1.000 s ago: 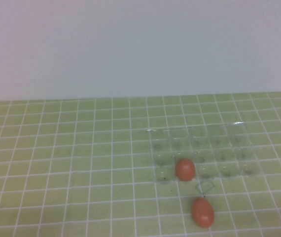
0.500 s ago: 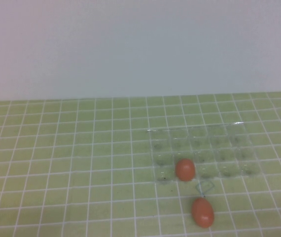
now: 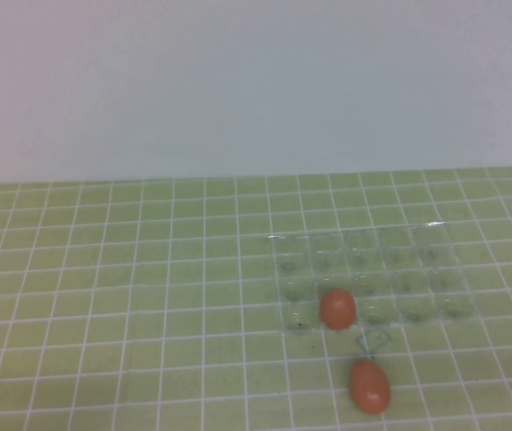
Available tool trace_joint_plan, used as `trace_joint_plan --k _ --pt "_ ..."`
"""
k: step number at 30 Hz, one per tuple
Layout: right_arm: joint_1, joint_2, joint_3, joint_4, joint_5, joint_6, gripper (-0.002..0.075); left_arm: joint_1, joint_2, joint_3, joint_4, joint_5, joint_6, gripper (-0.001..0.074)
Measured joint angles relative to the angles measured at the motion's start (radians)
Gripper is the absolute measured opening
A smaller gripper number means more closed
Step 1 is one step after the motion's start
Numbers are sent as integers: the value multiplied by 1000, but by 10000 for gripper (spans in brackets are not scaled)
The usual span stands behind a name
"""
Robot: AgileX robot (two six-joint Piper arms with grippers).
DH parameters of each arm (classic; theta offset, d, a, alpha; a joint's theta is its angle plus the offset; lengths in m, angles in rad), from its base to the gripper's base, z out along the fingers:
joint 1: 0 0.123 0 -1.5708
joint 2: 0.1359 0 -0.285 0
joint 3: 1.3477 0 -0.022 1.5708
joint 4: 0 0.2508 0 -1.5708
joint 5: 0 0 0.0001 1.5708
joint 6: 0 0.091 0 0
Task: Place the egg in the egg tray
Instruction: Pick up the egg
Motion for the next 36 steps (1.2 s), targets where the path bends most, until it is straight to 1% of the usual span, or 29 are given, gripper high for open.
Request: trace_joint_plan --k 4,7,9,12,19,24,26,29,31,32,33,36 --pt "0 201 -68 157 58 0 -2 0 0 0 0 0 0 -4" --pt "5 339 -128 199 152 0 -2 0 0 0 0 0 0 -4" --pt "30 417 -168 199 191 0 -2 0 0 0 0 0 0 -4" --pt "109 528 -226 163 203 0 -2 0 0 0 0 0 0 -3" --pt "390 795 -349 26 176 -18 -2 0 0 0 0 0 0 -4" --pt "573 1030 -459 1 109 -76 -2 0 0 0 0 0 0 -4" --pt "621 1135 -522 1 109 -83 -2 0 0 0 0 0 0 -4" --pt "648 1280 -627 5 131 -98 1 0 0 0 0 0 0 -4" --pt "652 1362 -699 5 177 -102 31 0 0 0 0 0 0 -3" --pt "652 1404 -737 5 203 -102 64 0 0 0 0 0 0 -4" --pt "652 1443 -772 5 223 -102 111 0 0 0 0 0 0 -4" --pt "654 1529 -855 5 275 -92 300 0 0 0 0 0 0 -4"
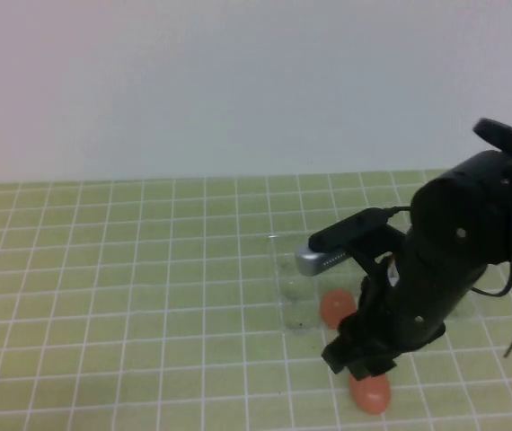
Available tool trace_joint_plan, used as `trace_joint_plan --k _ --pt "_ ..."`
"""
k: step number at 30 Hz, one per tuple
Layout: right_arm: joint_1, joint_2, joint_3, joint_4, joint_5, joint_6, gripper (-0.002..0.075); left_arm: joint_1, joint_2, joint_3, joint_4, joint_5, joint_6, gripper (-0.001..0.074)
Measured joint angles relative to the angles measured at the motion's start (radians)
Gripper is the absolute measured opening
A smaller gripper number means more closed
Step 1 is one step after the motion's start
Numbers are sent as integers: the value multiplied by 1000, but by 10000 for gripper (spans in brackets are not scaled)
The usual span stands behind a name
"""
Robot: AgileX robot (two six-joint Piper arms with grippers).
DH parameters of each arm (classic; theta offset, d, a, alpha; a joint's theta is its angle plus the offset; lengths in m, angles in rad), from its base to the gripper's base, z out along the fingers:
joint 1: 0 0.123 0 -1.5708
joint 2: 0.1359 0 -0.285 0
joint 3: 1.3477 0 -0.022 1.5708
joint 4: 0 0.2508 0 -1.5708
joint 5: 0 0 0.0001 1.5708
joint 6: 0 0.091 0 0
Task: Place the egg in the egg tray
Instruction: Pick up the egg
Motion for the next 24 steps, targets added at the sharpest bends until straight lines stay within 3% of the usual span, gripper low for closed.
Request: trace_joint_plan --k 3,6,24 --pt "3 54 -60 0 17 52 490 0 0 0 0 0 0 -4" --pt "3 90 -99 0 28 85 561 0 0 0 0 0 0 -4" --pt "-34 228 -117 0 49 111 477 0 0 0 0 0 0 -3"
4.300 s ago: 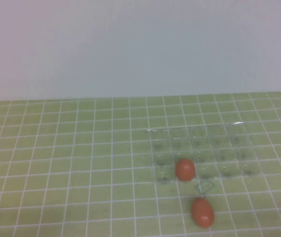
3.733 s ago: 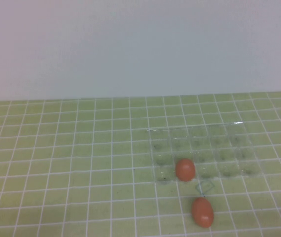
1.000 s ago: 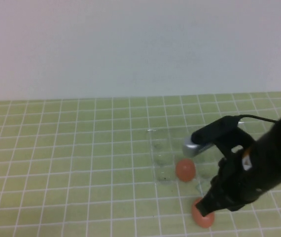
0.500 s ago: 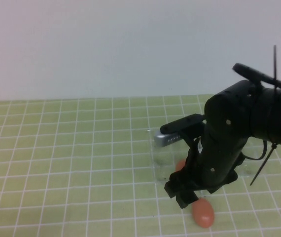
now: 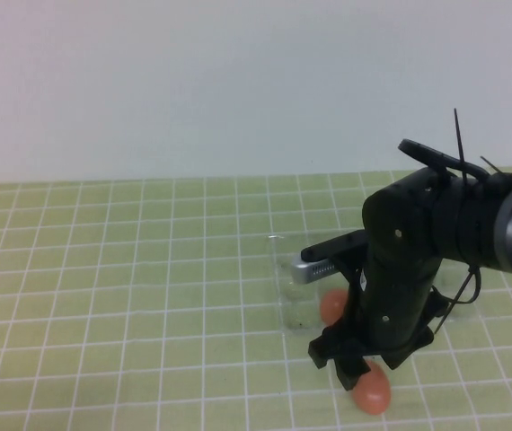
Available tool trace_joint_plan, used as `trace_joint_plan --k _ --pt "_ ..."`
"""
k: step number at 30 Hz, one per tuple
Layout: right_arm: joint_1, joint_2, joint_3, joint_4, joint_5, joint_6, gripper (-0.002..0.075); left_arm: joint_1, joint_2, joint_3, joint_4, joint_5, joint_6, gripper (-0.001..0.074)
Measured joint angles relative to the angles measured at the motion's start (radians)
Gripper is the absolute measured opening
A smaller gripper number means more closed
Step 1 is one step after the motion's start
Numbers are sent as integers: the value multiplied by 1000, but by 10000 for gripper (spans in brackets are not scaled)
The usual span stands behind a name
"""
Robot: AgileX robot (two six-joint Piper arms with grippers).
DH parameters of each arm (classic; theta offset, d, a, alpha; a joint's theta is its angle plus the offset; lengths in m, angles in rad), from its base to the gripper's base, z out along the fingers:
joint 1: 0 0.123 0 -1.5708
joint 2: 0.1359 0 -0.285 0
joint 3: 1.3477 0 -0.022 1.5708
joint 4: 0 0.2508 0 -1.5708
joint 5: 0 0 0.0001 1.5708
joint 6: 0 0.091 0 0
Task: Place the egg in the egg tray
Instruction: Pick up the egg
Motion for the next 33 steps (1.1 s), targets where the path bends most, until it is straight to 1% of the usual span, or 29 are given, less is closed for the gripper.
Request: trace_joint_plan --k 12,23,33 --pt "-25 67 -38 25 -23 0 471 0 0 0 0 0 0 -4" --pt "-25 94 -42 45 -20 -24 398 0 0 0 0 0 0 -4" --pt "-25 94 -42 45 -10 -29 365 0 0 0 0 0 0 -3"
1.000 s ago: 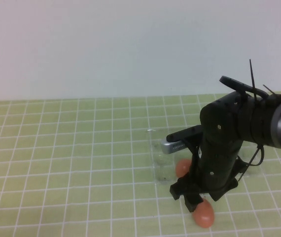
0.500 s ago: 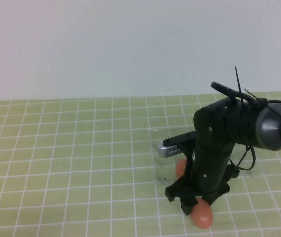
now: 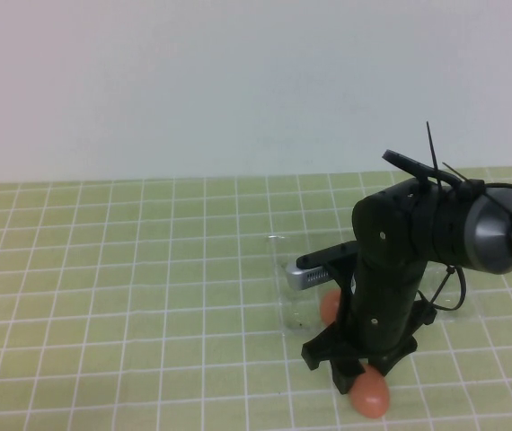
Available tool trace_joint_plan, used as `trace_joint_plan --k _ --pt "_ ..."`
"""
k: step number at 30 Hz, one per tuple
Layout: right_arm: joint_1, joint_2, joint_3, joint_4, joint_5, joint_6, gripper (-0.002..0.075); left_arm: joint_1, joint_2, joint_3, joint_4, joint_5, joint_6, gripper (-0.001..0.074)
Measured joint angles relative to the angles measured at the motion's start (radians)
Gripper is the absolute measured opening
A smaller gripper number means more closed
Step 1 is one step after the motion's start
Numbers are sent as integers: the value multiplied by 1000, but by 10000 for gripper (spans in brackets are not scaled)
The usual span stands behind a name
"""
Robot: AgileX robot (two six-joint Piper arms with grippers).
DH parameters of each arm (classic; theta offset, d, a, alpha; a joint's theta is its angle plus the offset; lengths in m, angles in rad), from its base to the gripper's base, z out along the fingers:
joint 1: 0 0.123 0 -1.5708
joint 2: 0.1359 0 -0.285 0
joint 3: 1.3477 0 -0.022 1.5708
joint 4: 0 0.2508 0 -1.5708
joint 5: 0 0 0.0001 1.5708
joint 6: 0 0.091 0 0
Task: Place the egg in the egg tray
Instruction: Pick up the egg, then place the egg in the egg tray
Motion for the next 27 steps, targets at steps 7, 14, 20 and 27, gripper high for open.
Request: trace_joint_plan --k 7,14,20,27 --pt "0 -74 -9 0 11 -26 363 0 0 0 0 0 0 -4" --pt "6 -304 -25 -106 -128 -26 363 0 0 0 0 0 0 -3" --pt "0 -391 52 -188 -336 41 363 0 0 0 0 0 0 -4" --pt "-1 -409 378 -124 -863 20 363 0 0 0 0 0 0 -4"
